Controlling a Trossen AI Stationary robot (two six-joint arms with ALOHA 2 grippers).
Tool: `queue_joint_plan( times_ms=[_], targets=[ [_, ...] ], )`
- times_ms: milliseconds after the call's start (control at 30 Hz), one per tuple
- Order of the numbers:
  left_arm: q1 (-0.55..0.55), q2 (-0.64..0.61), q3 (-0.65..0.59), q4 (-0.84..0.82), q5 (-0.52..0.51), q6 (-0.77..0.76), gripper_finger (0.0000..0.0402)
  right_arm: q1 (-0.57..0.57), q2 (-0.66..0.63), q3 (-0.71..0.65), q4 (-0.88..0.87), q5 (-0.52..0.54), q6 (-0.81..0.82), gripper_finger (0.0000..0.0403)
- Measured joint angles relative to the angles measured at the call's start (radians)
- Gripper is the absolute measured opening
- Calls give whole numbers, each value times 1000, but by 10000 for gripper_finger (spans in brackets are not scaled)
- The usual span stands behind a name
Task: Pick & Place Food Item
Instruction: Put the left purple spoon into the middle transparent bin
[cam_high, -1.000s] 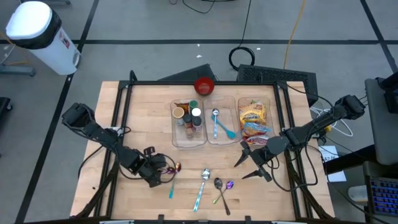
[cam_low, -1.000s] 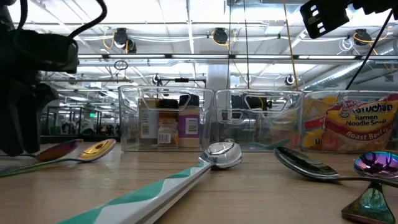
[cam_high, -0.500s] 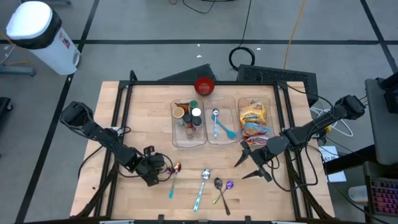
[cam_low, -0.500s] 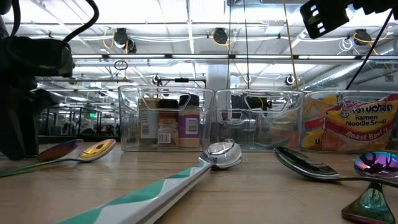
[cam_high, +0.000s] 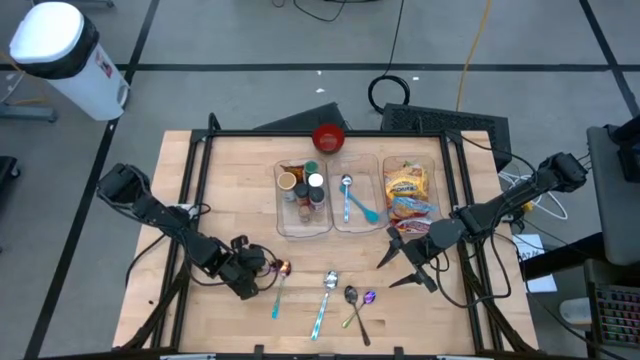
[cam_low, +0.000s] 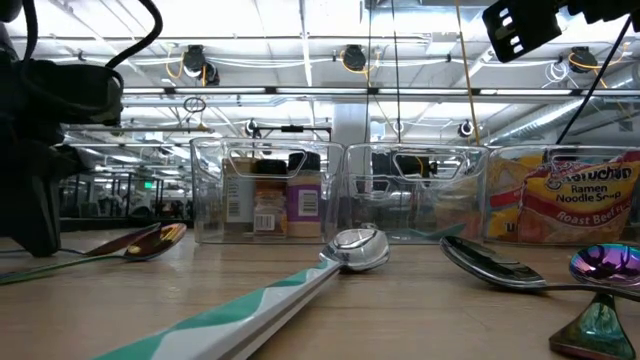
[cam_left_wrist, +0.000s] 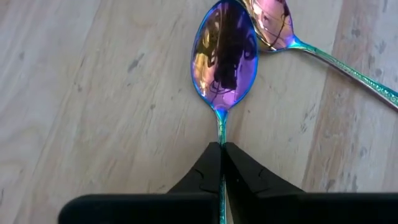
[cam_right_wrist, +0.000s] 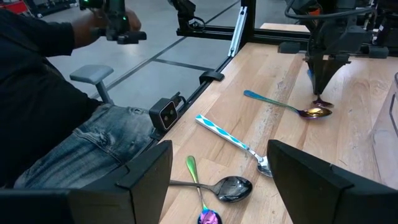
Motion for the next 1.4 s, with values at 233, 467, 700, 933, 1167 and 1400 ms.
queue_joint_plan(
  times_ms=[233,467,700,933,1167,1400],
  targets=[
    [-38,-121,51,7,-152,76,5,0,0,0,0,1,0,254],
    [-77,-184,105,123,-446,286,5,0,0,0,6,2,0,254],
    [-35,-153,108,489,-667,680,8,0,0,0,69,4,-2,254],
    [85,-75,107,823,-678,959,7,0,32,0,204,166,-137,254],
    [203,19,127,1072,-590,1151,6,-9,160,0,533,379,-352,254],
    [264,154,272,1080,-599,1224,5,-69,312,1,850,391,-375,254]
  ],
)
